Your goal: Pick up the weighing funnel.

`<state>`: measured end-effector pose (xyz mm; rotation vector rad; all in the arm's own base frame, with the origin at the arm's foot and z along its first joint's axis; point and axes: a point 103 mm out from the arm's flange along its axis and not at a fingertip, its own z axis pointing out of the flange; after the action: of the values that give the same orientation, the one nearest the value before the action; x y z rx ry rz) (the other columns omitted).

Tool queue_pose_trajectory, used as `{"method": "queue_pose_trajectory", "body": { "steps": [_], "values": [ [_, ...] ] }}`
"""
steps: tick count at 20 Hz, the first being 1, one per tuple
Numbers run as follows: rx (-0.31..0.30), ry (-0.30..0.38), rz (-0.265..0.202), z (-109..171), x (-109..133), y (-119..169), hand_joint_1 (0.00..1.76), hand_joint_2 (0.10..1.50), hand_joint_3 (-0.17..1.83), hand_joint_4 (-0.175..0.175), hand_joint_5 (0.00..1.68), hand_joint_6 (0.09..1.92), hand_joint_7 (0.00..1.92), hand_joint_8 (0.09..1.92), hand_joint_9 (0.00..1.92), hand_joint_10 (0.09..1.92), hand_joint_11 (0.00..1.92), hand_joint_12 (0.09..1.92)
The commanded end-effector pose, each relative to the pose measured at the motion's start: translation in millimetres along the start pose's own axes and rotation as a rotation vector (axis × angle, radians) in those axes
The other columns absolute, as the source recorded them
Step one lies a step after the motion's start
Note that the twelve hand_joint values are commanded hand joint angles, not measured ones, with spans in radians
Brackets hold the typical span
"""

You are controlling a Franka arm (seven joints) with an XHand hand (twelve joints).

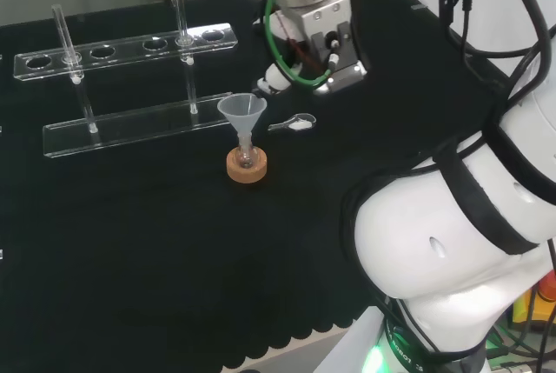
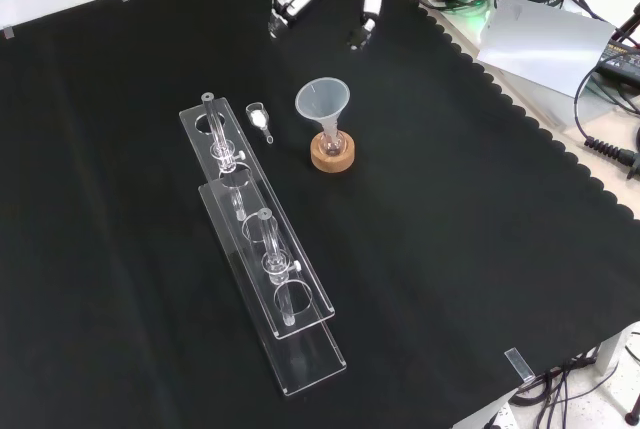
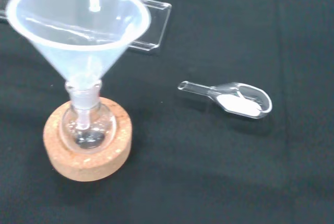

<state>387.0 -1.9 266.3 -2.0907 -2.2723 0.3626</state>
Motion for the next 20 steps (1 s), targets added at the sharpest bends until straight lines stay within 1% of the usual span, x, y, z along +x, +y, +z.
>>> {"method": "queue_pose_trajectory", "body": {
  "steps": [1, 4, 8, 10, 14, 20],
  "values": [
    [0.013, 0.033, 0.040, 7, -24, 1, 0.70, 0.68, 0.52, -0.039, 0.30, 0.09, 0.25, 0.67, 0.45, 0.64, 0.25, 1.40],
    [0.025, 0.033, 0.057, 12, -35, 6, 0.71, 0.67, 0.54, -0.040, 0.31, 0.09, 0.27, 0.67, 0.47, 0.64, 0.26, 1.40],
    [0.044, 0.038, 0.069, 21, -52, 15, 0.73, 0.66, 0.60, -0.043, 0.44, 0.09, 0.45, 0.69, 0.61, 0.60, 0.32, 1.37],
    [0.051, 0.037, 0.074, 28, -59, 20, 0.75, 0.66, 0.61, -0.045, 0.48, 0.09, 0.50, 0.70, 0.66, 0.59, 0.34, 1.35],
    [0.068, 0.037, 0.085, 48, -69, 31, 0.75, 0.65, 0.62, -0.047, 0.52, 0.09, 0.54, 0.70, 0.70, 0.58, 0.36, 1.34],
    [0.090, 0.045, 0.071, 87, -78, 58, 0.76, 0.65, 0.62, -0.049, 0.52, 0.09, 0.54, 0.71, 0.71, 0.57, 0.38, 1.33]
  ]
}}
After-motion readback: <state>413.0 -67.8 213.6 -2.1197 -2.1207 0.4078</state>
